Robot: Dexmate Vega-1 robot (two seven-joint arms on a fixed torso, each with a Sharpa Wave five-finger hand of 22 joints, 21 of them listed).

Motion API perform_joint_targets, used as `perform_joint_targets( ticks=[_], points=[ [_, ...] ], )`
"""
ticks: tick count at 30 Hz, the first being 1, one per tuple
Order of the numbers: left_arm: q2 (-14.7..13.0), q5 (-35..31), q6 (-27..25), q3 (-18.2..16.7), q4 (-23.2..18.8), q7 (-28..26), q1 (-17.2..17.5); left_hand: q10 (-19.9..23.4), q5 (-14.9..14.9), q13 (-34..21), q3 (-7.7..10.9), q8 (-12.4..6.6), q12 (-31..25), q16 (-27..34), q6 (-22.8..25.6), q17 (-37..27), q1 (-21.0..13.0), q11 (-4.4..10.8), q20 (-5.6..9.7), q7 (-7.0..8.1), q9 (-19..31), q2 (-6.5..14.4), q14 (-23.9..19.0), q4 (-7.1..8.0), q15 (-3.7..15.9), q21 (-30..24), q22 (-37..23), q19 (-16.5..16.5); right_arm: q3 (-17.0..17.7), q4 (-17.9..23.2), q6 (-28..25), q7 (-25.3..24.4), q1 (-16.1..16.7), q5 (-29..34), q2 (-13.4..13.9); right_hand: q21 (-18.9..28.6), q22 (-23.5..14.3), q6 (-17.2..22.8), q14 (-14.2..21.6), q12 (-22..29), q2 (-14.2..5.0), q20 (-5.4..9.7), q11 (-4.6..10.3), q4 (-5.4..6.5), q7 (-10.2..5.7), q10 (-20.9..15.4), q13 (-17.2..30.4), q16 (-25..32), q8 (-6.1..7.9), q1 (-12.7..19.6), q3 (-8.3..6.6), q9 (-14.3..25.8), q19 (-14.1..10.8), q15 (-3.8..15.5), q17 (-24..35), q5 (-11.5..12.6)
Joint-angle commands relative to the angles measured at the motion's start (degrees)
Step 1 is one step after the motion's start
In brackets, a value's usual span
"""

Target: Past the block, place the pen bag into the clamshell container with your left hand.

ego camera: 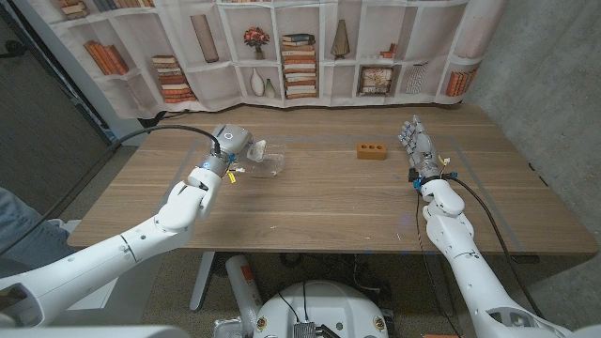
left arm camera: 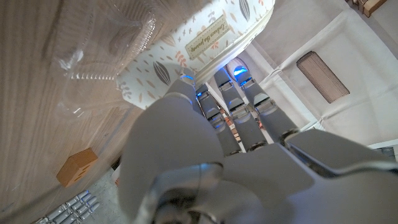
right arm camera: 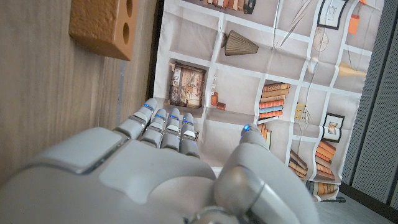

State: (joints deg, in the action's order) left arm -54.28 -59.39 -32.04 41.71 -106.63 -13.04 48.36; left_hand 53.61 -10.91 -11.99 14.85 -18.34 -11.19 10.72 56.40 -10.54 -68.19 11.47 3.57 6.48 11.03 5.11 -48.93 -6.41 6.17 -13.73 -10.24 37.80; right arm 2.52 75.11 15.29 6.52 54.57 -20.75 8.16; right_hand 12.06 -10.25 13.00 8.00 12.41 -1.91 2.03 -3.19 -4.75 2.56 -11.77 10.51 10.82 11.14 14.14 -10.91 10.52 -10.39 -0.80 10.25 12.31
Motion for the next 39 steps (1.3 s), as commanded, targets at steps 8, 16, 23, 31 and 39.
perform_joint_targets(
  ticks=[8,16,23,31,39],
  points=[
    [1.6,-5.7,-2.3,3.3,1.0,6.9,-3.4,0.0,-0.1,-0.1,0.16,0.04,0.0,-0.1,0.0,-0.1,-0.1,-0.03,3.08,0.24,0.2,-0.5,0.6,-0.05,6.35,0.5,-0.3,-0.6,0.7,-0.2,0.6,0.2,0.5,-0.2,0.1,0.0,-0.3,0.4,0.6,-0.3,-0.48,1.12,-0.1,-0.28,-0.03,-0.7,0.1,-0.1,0.04,0.1,-0.02,0.3,-0.4,-0.1,0.2,0.0],
    [1.3,-5.0,-2.4,2.8,-0.6,8.2,-2.9,-0.2,0.0,0.0,-0.11,0.29,0.1,-0.2,-0.5,-0.1,0.3,-0.01,2.95,0.21,0.2,-0.9,1.2,0.15,6.2,0.8,-0.3,-1.2,0.8,0.1,0.7,0.3,0.8,-0.4,0.0,-0.1,-0.3,0.5,0.5,-0.3,-0.5,1.12,0.07,-0.3,-0.02,-0.7,0.1,-0.1,0.07,0.1,-0.01,0.3,-0.4,-0.09,0.2,0.0],
    [1.2,-4.4,-2.8,2.2,-1.8,8.8,-2.3,-0.7,0.1,0.0,-0.35,0.65,0.3,-0.2,-1.2,-0.1,0.8,0.0,2.99,0.21,0.2,-1.2,1.6,0.37,6.11,0.8,-0.3,-1.2,0.7,-0.1,1.0,0.5,0.9,-0.5,-0.2,-0.1,-0.3,0.5,0.6,-0.3,-0.53,1.06,-0.19,-0.33,-0.02,-0.8,0.1,-0.1,0.06,0.1,0.01,0.3,-0.4,-0.07,0.2,0.0],
    [0.9,-5.0,-3.4,2.1,-2.8,10.1,-1.7,-1.9,0.4,0.0,-1.69,1.1,0.5,-0.2,-1.7,-0.1,3.0,-0.06,2.7,0.66,0.1,-2.7,2.3,1.27,5.79,1.0,-0.3,-1.5,0.7,-0.1,1.1,0.6,1.1,-0.5,-0.3,-0.1,-0.3,0.5,0.5,-0.3,-0.53,1.01,0.07,-0.35,-0.14,-0.7,0.1,-0.2,0.05,0.1,0.04,0.3,-0.4,-0.18,0.2,0.0],
    [0.6,-6.3,-4.5,2.0,-4.6,13.4,-1.4,-4.0,0.0,0.1,-3.9,2.57,0.7,-0.3,-3.5,-0.2,6.9,0.06,1.7,1.2,-0.2,-5.0,4.5,2.89,5.55,1.4,-0.4,-2.7,0.6,0.1,1.3,0.7,1.3,-0.6,-0.2,-0.2,-0.3,0.5,0.6,-0.3,-0.53,0.95,0.02,-0.39,-0.15,-0.7,0.1,-0.1,0.08,0.1,0.05,0.3,-0.4,-0.12,0.2,0.0]
  ],
)
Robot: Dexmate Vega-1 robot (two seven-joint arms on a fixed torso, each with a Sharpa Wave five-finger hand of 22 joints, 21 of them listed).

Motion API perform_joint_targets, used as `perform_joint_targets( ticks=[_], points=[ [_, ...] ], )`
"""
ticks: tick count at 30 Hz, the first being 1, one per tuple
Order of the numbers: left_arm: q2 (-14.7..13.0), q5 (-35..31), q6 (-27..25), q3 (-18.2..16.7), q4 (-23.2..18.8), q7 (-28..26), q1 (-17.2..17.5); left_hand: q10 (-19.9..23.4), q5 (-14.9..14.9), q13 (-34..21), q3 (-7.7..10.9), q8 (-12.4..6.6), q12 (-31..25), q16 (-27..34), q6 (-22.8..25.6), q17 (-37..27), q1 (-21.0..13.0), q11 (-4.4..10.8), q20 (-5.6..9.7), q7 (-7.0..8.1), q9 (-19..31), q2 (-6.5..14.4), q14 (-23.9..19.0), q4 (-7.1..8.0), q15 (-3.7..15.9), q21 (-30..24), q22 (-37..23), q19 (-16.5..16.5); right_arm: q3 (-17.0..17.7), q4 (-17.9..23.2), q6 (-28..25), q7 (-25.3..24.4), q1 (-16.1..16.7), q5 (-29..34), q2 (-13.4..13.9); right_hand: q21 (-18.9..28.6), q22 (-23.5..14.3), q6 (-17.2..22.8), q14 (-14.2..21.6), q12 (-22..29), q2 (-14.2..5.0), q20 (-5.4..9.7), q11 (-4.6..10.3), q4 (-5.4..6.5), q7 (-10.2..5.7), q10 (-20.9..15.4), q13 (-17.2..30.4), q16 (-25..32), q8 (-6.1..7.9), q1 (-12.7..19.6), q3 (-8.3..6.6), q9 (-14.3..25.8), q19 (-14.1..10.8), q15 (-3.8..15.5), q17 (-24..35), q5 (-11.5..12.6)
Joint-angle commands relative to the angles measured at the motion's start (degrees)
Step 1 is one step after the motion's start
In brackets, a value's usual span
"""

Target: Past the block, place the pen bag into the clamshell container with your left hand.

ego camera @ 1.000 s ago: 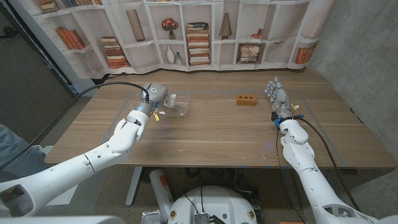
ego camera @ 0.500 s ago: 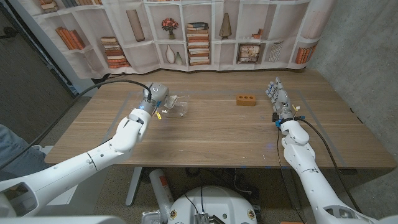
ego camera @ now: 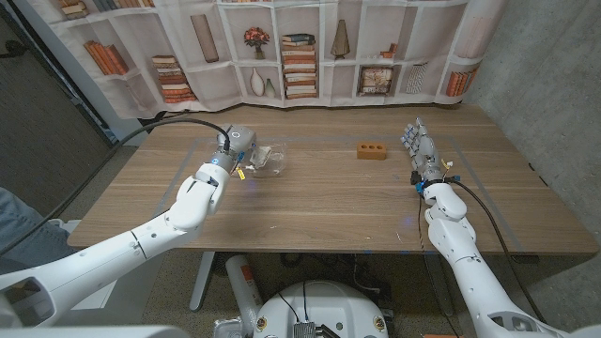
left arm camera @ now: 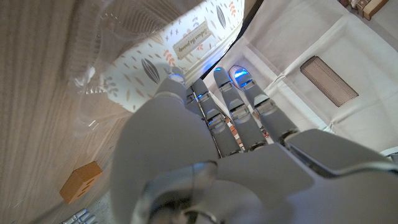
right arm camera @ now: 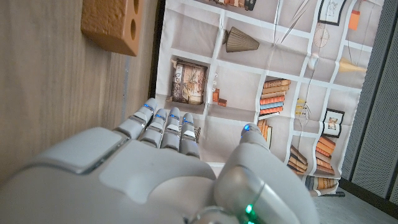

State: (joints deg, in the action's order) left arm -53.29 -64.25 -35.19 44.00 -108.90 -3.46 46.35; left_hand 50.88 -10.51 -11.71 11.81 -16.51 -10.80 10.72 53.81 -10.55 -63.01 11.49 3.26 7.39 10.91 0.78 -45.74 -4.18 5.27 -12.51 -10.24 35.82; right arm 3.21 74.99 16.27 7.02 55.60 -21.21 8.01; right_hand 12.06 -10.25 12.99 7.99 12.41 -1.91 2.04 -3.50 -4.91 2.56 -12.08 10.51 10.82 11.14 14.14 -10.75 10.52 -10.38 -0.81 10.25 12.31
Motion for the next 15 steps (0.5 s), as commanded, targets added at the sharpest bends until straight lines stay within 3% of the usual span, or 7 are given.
perform_joint_targets(
  ticks=[1,10,15],
  points=[
    [-0.4,-1.6,-1.5,-0.4,-2.4,4.0,0.7,-1.6,-0.5,-0.2,-1.04,1.0,0.3,-0.3,-1.3,-0.2,2.0,0.07,1.6,0.34,-0.1,-0.8,1.9,0.82,6.46,0.3,-0.4,-1.1,-0.1,0.3,0.2,0.2,0.3,-0.1,0.0,-0.2,-0.3,0.6,0.6,-0.3,-0.54,0.93,0.34,-0.24,-0.16,-0.4,0.1,-0.1,0.08,0.1,-0.11,0.3,-0.4,-0.07,0.2,0.1],
    [-0.4,-2.3,-2.8,-1.1,-3.7,6.7,1.3,-7.6,-2.0,-0.2,-2.53,3.66,0.8,-0.6,-6.3,-0.3,4.4,0.07,-0.51,0.21,0.0,-1.9,8.4,1.93,4.64,1.1,-0.4,-4.5,-0.2,0.5,0.0,0.4,0.4,-0.1,0.1,-0.2,-0.3,0.6,0.7,-0.2,-0.55,0.91,0.36,-0.29,-0.19,-0.5,0.1,-0.1,0.1,0.1,-0.09,0.3,-0.4,-0.18,0.2,0.1],
    [-0.5,-2.8,-3.7,-1.5,-4.3,7.7,1.7,-11.9,-2.9,-0.2,-3.52,4.94,0.9,-0.7,-10.1,-0.3,6.1,-0.46,-2.84,-0.01,0.2,-2.3,13.2,2.83,3.45,1.4,-0.4,-7.2,-0.2,0.8,0.0,0.4,0.6,-0.1,0.1,-0.2,-0.3,0.7,0.7,-0.2,-0.57,0.88,0.3,-0.3,-0.26,-0.6,0.1,-0.1,0.15,0.1,-0.09,0.3,-0.4,-0.18,0.2,0.1]
  ],
)
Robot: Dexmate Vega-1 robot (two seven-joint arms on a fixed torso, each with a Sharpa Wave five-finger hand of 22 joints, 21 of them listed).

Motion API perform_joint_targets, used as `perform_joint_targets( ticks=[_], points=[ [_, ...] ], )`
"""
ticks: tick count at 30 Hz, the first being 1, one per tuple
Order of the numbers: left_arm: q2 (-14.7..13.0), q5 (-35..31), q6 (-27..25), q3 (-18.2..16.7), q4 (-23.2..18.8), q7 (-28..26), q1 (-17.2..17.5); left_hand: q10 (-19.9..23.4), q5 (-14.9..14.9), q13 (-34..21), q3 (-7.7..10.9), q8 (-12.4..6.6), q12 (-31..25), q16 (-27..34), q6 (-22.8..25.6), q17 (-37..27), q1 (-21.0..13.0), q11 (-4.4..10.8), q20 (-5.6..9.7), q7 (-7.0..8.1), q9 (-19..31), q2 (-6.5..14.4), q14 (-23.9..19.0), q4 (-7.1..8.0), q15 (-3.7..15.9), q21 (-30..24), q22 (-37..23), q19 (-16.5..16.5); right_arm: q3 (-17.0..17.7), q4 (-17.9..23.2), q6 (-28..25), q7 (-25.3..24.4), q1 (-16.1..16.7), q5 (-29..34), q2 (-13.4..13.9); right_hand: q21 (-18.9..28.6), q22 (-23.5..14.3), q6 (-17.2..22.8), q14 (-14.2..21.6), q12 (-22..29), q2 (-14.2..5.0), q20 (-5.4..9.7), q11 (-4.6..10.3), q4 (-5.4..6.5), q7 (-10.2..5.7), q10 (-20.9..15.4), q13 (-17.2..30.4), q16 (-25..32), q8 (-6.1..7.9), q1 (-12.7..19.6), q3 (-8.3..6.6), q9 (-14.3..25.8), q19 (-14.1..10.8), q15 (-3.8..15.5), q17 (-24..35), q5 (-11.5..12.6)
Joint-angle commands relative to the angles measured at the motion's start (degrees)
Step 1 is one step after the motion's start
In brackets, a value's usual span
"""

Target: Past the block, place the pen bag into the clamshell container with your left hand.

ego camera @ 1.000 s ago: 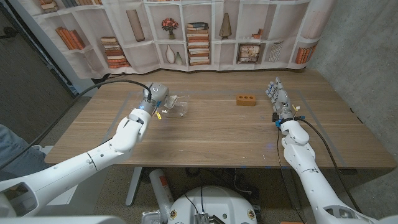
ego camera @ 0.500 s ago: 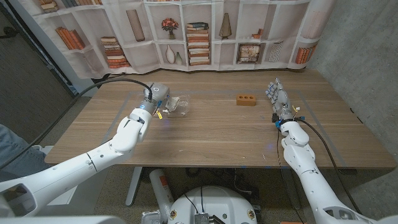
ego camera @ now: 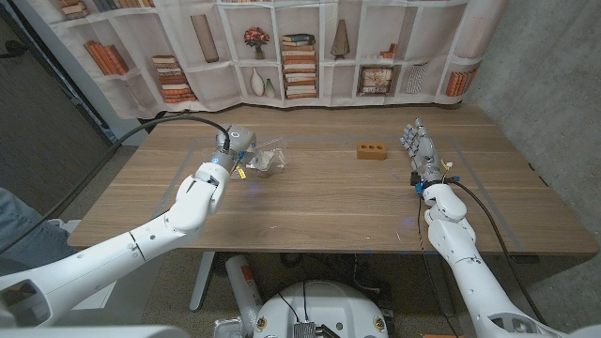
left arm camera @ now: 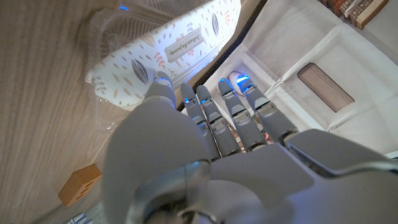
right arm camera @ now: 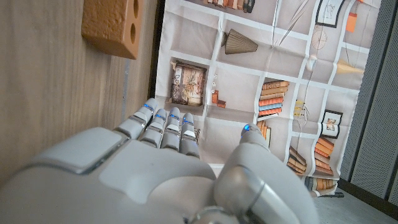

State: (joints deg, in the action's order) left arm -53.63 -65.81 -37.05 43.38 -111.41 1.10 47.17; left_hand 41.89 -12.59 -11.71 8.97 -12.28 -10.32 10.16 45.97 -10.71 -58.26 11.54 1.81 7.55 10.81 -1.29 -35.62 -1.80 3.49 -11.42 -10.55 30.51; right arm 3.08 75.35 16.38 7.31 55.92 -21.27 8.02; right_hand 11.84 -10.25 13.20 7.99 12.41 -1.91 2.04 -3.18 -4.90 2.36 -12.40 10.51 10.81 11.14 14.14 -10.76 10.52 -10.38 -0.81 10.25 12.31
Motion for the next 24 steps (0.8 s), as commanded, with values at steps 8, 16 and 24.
perform_joint_targets(
  ticks=[8,16,24],
  points=[
    [0.0,-1.4,-2.4,-1.4,-2.2,3.9,1.3,-8.7,-2.0,-0.2,-1.44,1.43,0.3,-0.2,-7.2,-0.2,2.3,-1.4,-3.94,-0.78,0.4,-0.2,8.9,1.09,4.03,0.7,-0.1,-6.0,-0.1,1.3,-0.3,-0.1,0.6,0.0,0.3,0.0,-0.3,0.6,0.7,-0.2,-0.6,0.9,-0.1,-0.33,-0.01,-0.4,0.1,-0.1,0.15,0.1,-0.07,0.3,-0.5,-0.2,0.2,0.1],
    [-0.2,-0.9,-2.8,-2.1,-3.1,4.0,2.0,-9.5,-2.3,-0.2,-1.7,1.38,0.2,0.0,-7.7,-0.2,2.8,-1.32,-4.35,-0.82,0.4,-0.3,9.6,1.32,3.95,0.7,-0.1,-6.8,-0.1,2.2,-0.6,-0.3,1.0,-0.1,0.5,0.0,-0.3,0.6,0.6,-0.2,-0.63,0.91,0.01,-0.35,-0.03,-0.4,0.1,-0.1,0.13,0.1,-0.07,0.3,-0.5,-0.25,0.2,0.1],
    [-0.6,-0.1,-3.2,-3.2,-4.4,3.3,3.0,-9.8,-2.4,-0.2,-1.83,1.35,0.0,0.1,-8.1,-0.2,2.9,-1.39,-4.38,-0.66,0.4,-0.3,9.7,1.43,4.14,0.6,-0.1,-6.9,0.0,3.0,-0.6,-0.4,1.4,-0.1,0.6,0.0,-0.3,0.5,0.6,-0.2,-0.68,0.92,-0.06,-0.39,-0.04,-0.4,0.1,-0.2,0.1,0.1,-0.07,0.3,-0.5,-0.19,0.2,0.1]
  ],
)
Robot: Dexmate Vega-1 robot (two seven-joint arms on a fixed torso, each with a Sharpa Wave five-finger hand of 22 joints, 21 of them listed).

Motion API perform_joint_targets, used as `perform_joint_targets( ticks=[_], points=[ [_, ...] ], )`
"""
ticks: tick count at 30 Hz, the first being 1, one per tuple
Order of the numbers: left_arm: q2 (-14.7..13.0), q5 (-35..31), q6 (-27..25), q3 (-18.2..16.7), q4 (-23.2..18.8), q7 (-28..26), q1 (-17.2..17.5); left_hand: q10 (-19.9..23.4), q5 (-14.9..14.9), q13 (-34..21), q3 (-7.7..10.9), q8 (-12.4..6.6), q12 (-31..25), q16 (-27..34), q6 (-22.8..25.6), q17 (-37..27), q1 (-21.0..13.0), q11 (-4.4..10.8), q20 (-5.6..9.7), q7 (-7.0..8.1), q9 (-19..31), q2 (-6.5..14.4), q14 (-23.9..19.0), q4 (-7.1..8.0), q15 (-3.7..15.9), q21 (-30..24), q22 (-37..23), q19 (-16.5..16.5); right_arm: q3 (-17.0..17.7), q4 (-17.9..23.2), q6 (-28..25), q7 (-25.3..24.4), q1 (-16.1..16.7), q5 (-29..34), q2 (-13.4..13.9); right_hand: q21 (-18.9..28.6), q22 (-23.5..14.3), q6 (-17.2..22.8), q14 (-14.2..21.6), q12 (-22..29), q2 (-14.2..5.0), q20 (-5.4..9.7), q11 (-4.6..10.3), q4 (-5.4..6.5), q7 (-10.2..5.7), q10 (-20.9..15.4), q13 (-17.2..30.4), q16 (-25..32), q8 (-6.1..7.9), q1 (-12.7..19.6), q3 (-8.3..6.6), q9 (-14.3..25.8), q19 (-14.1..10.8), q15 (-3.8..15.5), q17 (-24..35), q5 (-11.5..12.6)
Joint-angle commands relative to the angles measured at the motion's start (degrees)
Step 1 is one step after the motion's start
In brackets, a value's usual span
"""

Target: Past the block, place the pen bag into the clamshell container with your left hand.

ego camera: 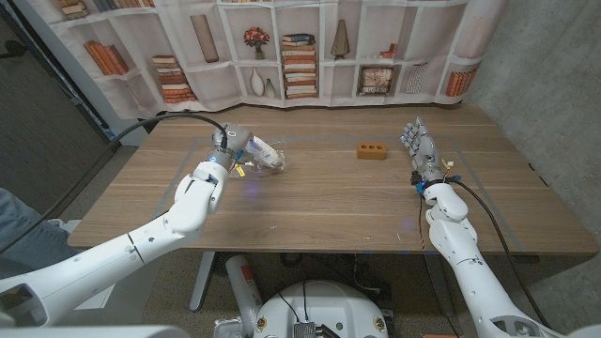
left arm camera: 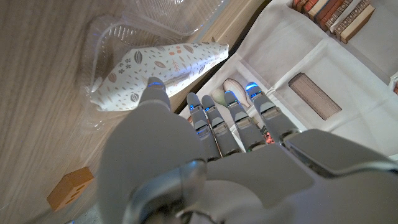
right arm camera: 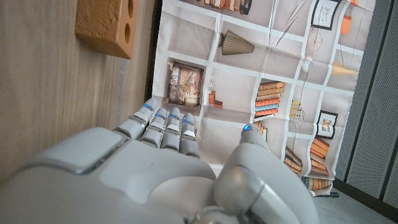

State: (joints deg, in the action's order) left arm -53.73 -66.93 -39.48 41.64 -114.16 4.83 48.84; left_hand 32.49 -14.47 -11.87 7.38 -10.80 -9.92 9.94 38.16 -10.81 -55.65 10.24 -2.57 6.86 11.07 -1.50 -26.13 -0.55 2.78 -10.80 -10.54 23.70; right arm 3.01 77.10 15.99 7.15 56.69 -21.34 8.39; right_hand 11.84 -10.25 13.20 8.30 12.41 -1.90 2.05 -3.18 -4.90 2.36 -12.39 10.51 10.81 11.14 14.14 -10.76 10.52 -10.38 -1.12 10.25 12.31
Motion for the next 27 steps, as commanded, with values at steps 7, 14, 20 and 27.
perform_joint_targets(
  ticks=[7,14,20,27],
  points=[
    [-0.6,4.2,-1.0,-3.5,-2.6,-2.8,2.9,-0.4,-0.7,0.0,-0.31,-0.17,-0.5,0.5,-0.5,-0.1,0.5,-0.06,0.11,0.14,0.2,-0.1,0.2,0.26,5.09,-0.2,-0.1,0.1,-0.1,1.2,-0.2,-0.3,0.8,-0.1,0.2,-0.1,-0.3,0.5,0.3,-0.2,-0.72,0.93,-0.03,-0.42,-0.09,-0.4,0.1,-0.2,0.1,0.1,-0.06,0.3,-0.5,0.11,0.2,0.1],
    [-0.6,8.2,-1.6,-5.5,-3.8,-4.5,4.3,-1.1,-1.0,0.0,-0.49,-0.15,-0.6,0.3,-1.4,-0.1,1.0,-0.41,0.16,-0.09,0.2,0.2,1.6,0.69,4.48,-0.2,-0.1,-0.5,-0.3,1.4,-0.1,-0.5,0.8,0.0,0.1,-0.1,-0.3,0.5,0.3,-0.2,-0.74,0.88,-0.12,-0.45,-0.08,-0.4,0.1,-0.2,0.08,0.1,-0.05,0.3,-0.5,0.13,0.2,0.1],
    [-0.8,11.5,-2.0,-7.2,-4.8,-6.7,5.3,-2.2,-1.3,0.0,-0.7,0.05,-0.5,0.4,-2.8,-0.2,1.6,-1.4,-0.53,-0.58,0.2,0.6,2.5,1.14,4.27,-0.1,-0.1,-1.4,-0.4,1.6,-0.2,-0.7,1.0,0.1,0.1,-0.1,-0.3,0.5,0.3,-0.2,-0.75,0.88,-0.17,-0.47,-0.08,-0.5,0.1,-0.2,0.09,0.1,-0.03,0.3,-0.5,0.08,0.2,0.0],
    [-1.2,15.0,-2.0,-8.7,-5.6,-9.2,6.3,-3.7,-1.6,0.0,-0.94,0.21,-0.5,0.4,-4.5,-0.2,2.6,-2.78,-0.57,-0.99,0.3,1.2,3.6,1.88,3.9,-0.2,-0.2,-2.2,-0.5,1.9,-0.2,-1.0,1.0,0.2,0.1,-0.1,-0.3,0.6,0.4,-0.2,-0.76,0.93,-0.12,-0.51,-0.05,-0.5,0.1,-0.1,0.09,0.2,-0.03,0.3,-0.5,0.07,0.2,0.1]
  ],
)
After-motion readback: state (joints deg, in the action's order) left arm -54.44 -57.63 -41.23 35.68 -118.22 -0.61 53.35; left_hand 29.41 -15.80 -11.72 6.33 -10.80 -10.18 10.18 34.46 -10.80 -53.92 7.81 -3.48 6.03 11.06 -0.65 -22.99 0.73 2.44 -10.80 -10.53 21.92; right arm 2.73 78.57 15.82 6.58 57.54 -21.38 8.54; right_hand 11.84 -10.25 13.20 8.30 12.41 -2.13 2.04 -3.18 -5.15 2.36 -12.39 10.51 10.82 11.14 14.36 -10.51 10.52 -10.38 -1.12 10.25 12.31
